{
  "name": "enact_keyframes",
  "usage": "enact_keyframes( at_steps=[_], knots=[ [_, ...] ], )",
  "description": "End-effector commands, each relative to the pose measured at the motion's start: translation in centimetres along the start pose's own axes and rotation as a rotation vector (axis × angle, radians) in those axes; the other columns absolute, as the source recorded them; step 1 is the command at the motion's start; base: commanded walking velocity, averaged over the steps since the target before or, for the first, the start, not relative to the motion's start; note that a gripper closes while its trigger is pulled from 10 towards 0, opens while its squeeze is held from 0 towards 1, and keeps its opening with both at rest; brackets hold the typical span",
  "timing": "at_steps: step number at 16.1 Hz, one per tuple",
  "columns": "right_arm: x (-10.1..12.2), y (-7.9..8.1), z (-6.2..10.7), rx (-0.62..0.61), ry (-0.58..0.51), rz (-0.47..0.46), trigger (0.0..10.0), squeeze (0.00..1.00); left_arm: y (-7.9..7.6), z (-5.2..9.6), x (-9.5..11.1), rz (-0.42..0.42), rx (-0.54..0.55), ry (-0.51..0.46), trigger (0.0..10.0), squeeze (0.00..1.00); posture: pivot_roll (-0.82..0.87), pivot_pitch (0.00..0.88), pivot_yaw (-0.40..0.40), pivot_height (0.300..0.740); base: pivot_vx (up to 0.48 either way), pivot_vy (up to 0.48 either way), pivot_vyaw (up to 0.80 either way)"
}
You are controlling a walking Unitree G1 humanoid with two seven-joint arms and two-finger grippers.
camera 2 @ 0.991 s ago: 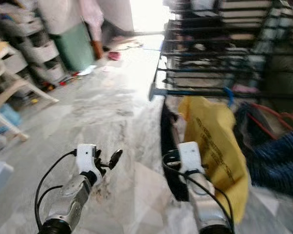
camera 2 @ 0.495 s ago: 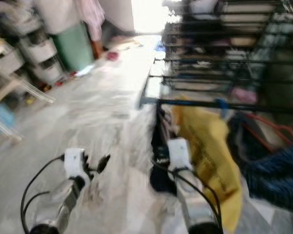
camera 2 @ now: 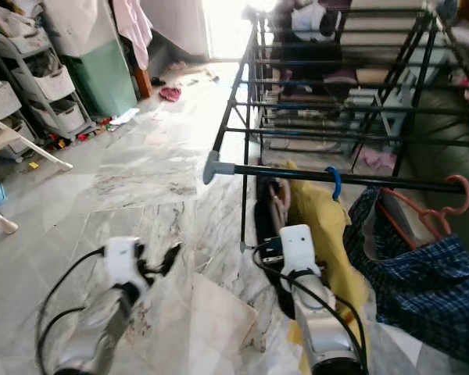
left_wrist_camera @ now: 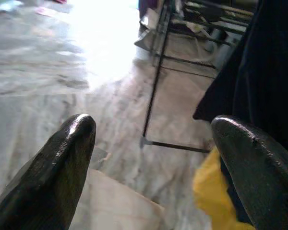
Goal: Hang hanger
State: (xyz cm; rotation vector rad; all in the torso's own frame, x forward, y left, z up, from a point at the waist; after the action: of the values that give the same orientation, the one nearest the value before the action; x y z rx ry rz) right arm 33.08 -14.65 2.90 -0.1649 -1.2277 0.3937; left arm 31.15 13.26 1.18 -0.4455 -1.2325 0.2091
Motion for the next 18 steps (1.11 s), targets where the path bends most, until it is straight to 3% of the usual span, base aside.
enact_keyframes(
  at_steps=[1, 3, 6, 10, 14, 15, 18],
  knots=[
    [1.4, -0.1, -0.1, -0.001, -0.05, 0.007, 10.0, 0.0, 0.8, 0.4, 0.5, -0.004, 0.039, -0.027, 10.0, 0.0, -0.17, 0.0, 0.032, 0.74, 0.0, 0.0, 0.0],
    [1.4, 0.3, -0.1, 0.031, -0.048, 0.022, 10.0, 0.0, 1.4, 0.9, 0.1, 0.012, 0.074, -0.03, 10.0, 0.0, -0.15, 0.0, -0.001, 0.74, 0.0, 0.0, 0.0],
    [1.9, 0.8, -0.6, 0.073, -0.055, 0.05, 10.0, 0.0, 0.8, 0.9, -0.2, 0.019, 0.088, -0.038, 10.0, 0.0, -0.13, 0.0, -0.037, 0.74, 0.0, 0.0, 0.0],
    [1.7, 1.3, -0.7, 0.063, -0.05, 0.032, 10.0, 0.0, 1.1, 1.0, -0.1, -0.031, 0.089, -0.025, 10.0, 0.0, -0.13, 0.0, 0.005, 0.74, 0.0, 0.0, 0.0],
    [-0.6, 1.7, 0.7, 0.041, -0.009, 0.023, 10.0, 0.0, 0.6, 0.6, 0.3, -0.048, 0.042, -0.016, 10.0, 0.0, -0.15, 0.0, 0.046, 0.74, 0.0, 0.0, 0.0],
    [-1.7, 1.7, 1.7, 0.039, 0.001, 0.051, 10.0, 0.0, 0.6, 0.5, 0.4, -0.049, 0.04, -0.02, 10.0, 0.0, -0.15, 0.0, 0.048, 0.74, 0.0, 0.0, 0.0],
    [-2.4, 0.6, 3.1, -0.008, -0.033, 0.091, 10.0, 0.0, 0.6, 0.6, 0.4, -0.049, 0.035, -0.023, 10.0, 0.0, -0.16, 0.0, 0.057, 0.74, 0.0, 0.0, 0.0]
  ],
)
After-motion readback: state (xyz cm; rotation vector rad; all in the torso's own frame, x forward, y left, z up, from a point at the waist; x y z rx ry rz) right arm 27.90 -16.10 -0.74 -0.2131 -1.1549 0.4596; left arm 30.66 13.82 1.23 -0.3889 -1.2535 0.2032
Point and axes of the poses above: a point about 5 cm out from each wrist's last joint towards the gripper, its own z axis pointing back from the gripper into the wrist, its own x axis along the axis of the wrist's last joint, y = z × x, the point moved 5 cm from there along -z, pointing out of the wrist towards the gripper, and after that the axes turned 13 degrees about z, right-handed, at the moved point
